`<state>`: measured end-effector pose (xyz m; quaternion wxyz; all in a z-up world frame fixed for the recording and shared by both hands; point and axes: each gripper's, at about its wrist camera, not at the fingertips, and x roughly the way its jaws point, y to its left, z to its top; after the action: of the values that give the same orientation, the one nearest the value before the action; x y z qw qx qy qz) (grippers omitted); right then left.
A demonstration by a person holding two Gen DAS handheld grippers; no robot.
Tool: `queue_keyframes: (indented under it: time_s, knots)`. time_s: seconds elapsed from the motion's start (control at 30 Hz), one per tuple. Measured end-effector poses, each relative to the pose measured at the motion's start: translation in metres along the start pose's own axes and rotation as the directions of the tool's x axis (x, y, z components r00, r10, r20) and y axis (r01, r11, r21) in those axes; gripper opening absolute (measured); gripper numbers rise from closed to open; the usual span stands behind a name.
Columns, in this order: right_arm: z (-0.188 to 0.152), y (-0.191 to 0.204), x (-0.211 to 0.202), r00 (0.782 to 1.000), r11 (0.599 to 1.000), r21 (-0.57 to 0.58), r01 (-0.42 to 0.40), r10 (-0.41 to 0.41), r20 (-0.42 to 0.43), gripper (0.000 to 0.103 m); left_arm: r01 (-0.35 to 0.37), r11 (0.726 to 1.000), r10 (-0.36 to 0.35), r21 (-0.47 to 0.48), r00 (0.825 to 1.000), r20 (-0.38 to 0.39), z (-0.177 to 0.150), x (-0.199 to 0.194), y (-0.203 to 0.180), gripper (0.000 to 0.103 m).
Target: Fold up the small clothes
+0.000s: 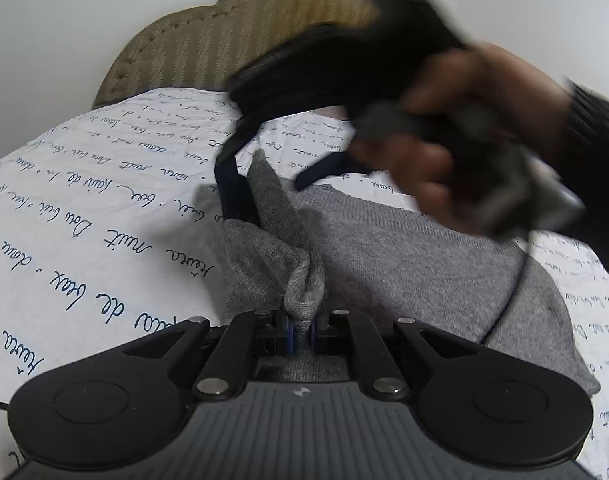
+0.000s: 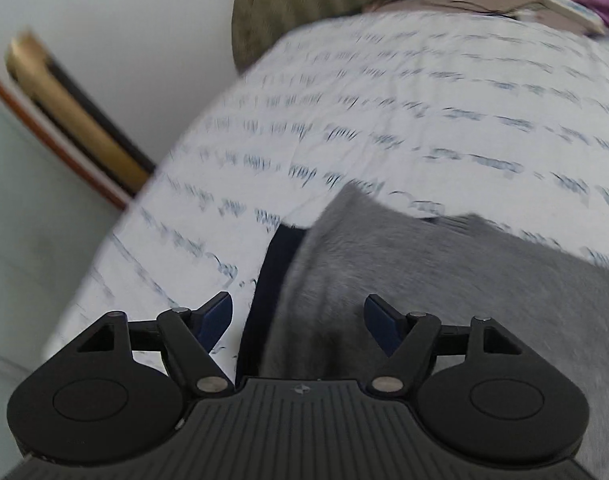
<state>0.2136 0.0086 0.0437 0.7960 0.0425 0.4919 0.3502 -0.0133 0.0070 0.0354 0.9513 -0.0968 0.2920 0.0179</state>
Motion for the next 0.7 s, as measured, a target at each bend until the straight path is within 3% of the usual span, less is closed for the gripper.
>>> queue_keyframes:
  time_s: [0.13,0.23,0.27,0.3,0.47,0.57,0.7]
  knots:
    - [0.007,0.036,0.039,0.984,0.978,-0.17,0.122,-0.141,-0.105,0.074,0.014,1.0,-0.014,0.009,1.0,-0.018,-0.004,0.007,0.001,0.007]
    - [-0.004,0.05,0.063,0.956,0.933,-0.293,0.209,-0.258,-0.139,0.057,0.019,1.0,-0.019,0.018,0.999,-0.029,-0.006,0.011,0.001,0.007]
    - [-0.009,0.05,0.067,0.949,0.922,-0.312,0.228,-0.282,-0.14,0.043,0.019,1.0,-0.018,0.019,0.999,-0.028,-0.006,0.012,0.002,0.007]
    - [-0.012,0.047,0.069,0.945,0.915,-0.321,0.244,-0.298,-0.132,0.036,0.021,1.0,-0.021,0.017,0.999,-0.029,-0.006,0.012,0.003,0.007]
    - [-0.011,0.015,0.047,0.975,0.96,-0.218,0.177,-0.201,-0.095,0.016,0.034,0.999,-0.034,0.01,0.999,-0.041,-0.007,0.013,0.002,0.007]
    - [-0.01,-0.011,0.027,0.992,0.989,-0.118,0.094,-0.103,-0.071,0.013,0.049,0.998,-0.048,0.025,0.998,-0.04,-0.006,0.013,-0.004,0.007]
    - [-0.015,-0.04,0.001,0.999,0.998,-0.045,0.039,-0.04,-0.017,0.012,0.079,0.996,-0.077,0.044,0.996,-0.043,-0.002,0.013,-0.017,0.007]
